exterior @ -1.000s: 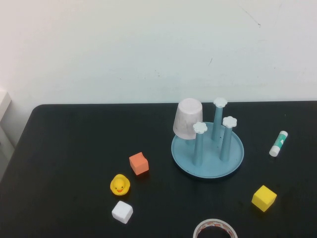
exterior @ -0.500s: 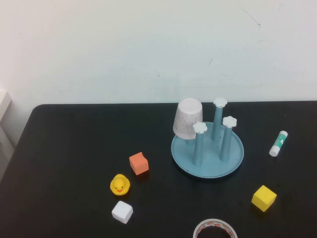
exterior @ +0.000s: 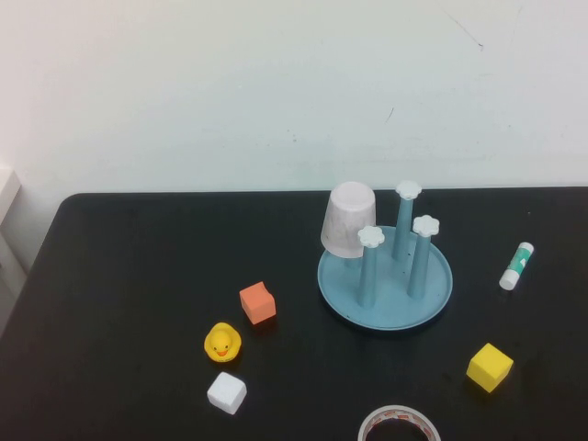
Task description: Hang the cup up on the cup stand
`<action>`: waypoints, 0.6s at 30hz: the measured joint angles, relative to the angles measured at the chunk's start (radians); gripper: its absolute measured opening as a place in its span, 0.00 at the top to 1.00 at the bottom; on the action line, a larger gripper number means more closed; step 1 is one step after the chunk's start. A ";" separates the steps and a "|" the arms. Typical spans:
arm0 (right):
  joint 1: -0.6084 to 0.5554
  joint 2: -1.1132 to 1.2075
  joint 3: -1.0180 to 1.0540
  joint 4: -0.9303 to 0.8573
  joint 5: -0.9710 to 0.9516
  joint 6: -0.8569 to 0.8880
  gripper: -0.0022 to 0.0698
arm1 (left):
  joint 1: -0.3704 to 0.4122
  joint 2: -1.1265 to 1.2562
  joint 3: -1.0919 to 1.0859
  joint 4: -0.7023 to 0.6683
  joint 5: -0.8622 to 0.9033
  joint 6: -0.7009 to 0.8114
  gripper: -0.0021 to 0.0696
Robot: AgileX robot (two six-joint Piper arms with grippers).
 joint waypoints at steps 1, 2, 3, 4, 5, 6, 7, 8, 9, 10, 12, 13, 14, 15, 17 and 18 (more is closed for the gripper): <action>0.000 0.000 0.000 0.000 0.000 0.000 0.97 | 0.000 0.000 0.000 0.000 0.000 0.000 0.97; 0.000 0.000 0.000 0.000 0.000 0.000 0.97 | 0.000 0.000 0.000 0.000 0.000 0.000 0.97; 0.000 0.000 0.000 0.000 0.000 -0.005 0.97 | 0.000 0.000 0.000 0.000 0.000 0.000 0.97; 0.000 0.000 0.000 0.000 0.000 -0.007 0.97 | 0.000 0.000 0.000 0.000 0.000 0.000 0.97; 0.000 0.000 0.000 0.000 0.000 -0.007 0.97 | 0.000 0.000 0.000 0.000 0.000 0.000 0.97; 0.000 0.000 0.000 0.000 0.000 -0.007 0.97 | 0.000 0.000 0.000 0.000 0.000 0.000 0.97; 0.000 0.000 0.000 0.000 0.000 -0.009 0.97 | 0.000 0.000 0.000 0.000 0.000 0.000 0.97; 0.000 0.000 0.000 0.000 0.000 -0.009 0.97 | 0.000 0.000 0.000 0.000 0.000 0.000 0.97; 0.000 0.000 0.000 0.000 0.002 -0.009 0.97 | 0.000 0.000 0.000 0.000 0.000 0.000 0.97; 0.000 0.000 0.000 0.000 0.002 -0.009 0.97 | 0.000 0.000 0.000 0.000 0.000 0.000 0.97; 0.000 0.000 0.000 0.000 0.002 -0.009 0.97 | 0.000 0.000 0.000 0.000 0.000 0.000 0.97; 0.000 0.000 0.000 0.000 0.002 -0.009 0.97 | 0.000 0.000 0.000 0.000 0.000 0.000 0.97; 0.000 0.000 0.000 0.000 0.002 -0.009 0.97 | 0.000 0.000 0.000 0.000 0.000 0.000 0.97; 0.000 0.000 0.000 0.000 0.002 -0.009 0.97 | 0.000 0.000 0.000 0.000 0.000 0.000 0.97; 0.000 0.000 0.000 0.000 0.002 -0.009 0.97 | 0.000 0.000 0.000 0.000 0.000 0.000 0.97; 0.000 0.000 0.000 0.000 0.002 -0.009 0.97 | 0.000 0.000 0.000 0.000 0.000 0.000 0.97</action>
